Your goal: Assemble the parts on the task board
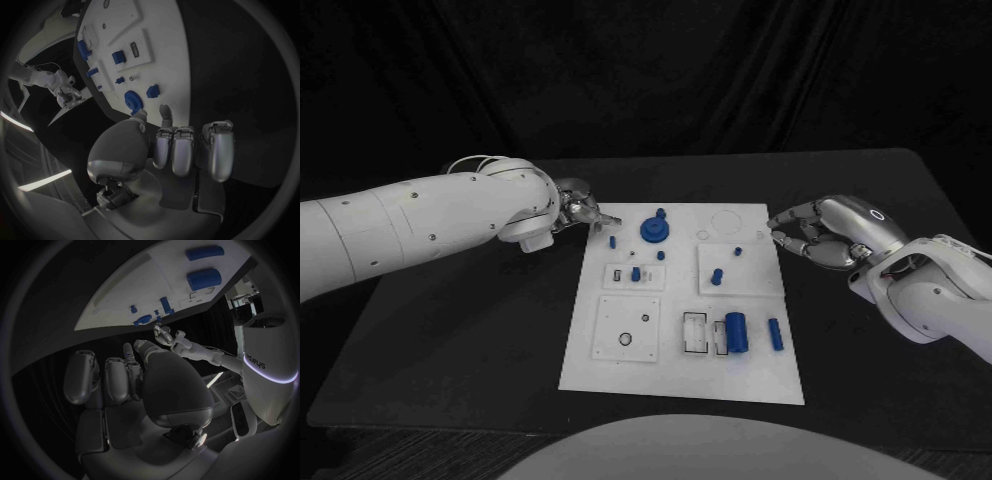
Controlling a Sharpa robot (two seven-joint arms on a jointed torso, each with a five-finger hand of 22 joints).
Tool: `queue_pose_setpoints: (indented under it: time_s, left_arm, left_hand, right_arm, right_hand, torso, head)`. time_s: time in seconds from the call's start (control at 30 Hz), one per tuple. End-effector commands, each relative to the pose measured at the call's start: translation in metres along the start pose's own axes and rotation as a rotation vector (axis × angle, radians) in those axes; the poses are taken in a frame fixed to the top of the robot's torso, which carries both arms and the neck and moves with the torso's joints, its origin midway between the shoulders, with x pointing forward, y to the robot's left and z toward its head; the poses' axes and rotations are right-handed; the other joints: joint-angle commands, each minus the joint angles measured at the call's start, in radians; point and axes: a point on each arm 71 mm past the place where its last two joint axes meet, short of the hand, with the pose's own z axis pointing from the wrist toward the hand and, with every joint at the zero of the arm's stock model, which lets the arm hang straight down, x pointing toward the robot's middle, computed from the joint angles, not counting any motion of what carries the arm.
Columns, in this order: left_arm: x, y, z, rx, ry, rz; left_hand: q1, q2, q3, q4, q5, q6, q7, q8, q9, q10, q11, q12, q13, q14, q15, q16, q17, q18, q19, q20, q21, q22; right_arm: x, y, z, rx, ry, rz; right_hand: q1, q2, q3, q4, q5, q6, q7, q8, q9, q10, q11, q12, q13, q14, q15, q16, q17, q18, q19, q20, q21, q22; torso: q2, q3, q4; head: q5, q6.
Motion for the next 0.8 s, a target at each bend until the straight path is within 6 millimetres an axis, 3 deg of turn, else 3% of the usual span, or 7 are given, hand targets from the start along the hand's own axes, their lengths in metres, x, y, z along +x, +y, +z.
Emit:
queue_pose_setpoints:
  time_s: [0.03, 0.53, 0.8]
  left_arm:
    - [0.004, -0.001, 0.001, -0.001, 0.034, 0.012]
    - [0.013, -0.001, 0.002, -0.002, 0.07, 0.022]
    - [0.017, -0.002, 0.002, -0.002, 0.088, 0.029]
  left_hand:
    - [-0.004, 0.003, -0.002, 0.004, -0.005, -0.008, 0.0, -0.004, -0.001, 0.104, 0.006, 0.004, 0.263, 0.106, 0.005, -0.001, 0.263, 0.0, 0.009, 0.007, -0.008, 0.175]
    - [-0.037, 0.002, -0.048, 0.048, -0.012, 0.007, 0.004, -0.01, -0.004, 0.104, 0.012, 0.004, 0.263, 0.106, 0.011, -0.001, 0.263, 0.001, 0.007, 0.015, -0.011, 0.177]
    - [-0.035, 0.005, -0.053, 0.051, -0.011, 0.005, 0.005, -0.019, -0.009, 0.104, 0.013, 0.004, 0.263, 0.106, 0.012, -0.001, 0.263, 0.003, 0.001, 0.016, -0.017, 0.173]
  right_arm:
    - [0.001, 0.0, -0.001, -0.006, 0.004, 0.012]
    - [0.002, -0.002, -0.001, -0.001, 0.01, 0.013]
    - [0.002, -0.002, -0.001, -0.001, 0.012, 0.014]
  right_hand:
    - [-0.019, 0.002, -0.002, 0.009, -0.007, 0.008, -0.001, 0.006, 0.0, 0.008, -0.001, 0.003, 0.007, 0.031, 0.002, -0.005, -0.002, 0.011, 0.019, 0.005, -0.006, 0.162]
    - [-0.01, 0.001, 0.005, -0.006, 0.008, 0.01, -0.002, 0.005, -0.001, 0.009, -0.002, -0.001, 0.004, 0.031, 0.001, -0.009, -0.008, 0.012, 0.018, 0.003, -0.012, 0.161]
    - [-0.006, 0.0, 0.008, -0.013, 0.016, 0.011, -0.001, 0.004, -0.002, 0.008, -0.002, -0.004, 0.001, 0.03, 0.001, -0.012, -0.012, 0.013, 0.017, 0.003, -0.017, 0.159]
  torso:
    - [0.0, 0.0004, 0.0005]
    - [0.001, -0.0012, 0.0]
    - [0.0, -0.0009, 0.0]
  head:
    - [0.001, 0.0]
    - [-0.012, 0.0]
    - [-0.015, 0.0]
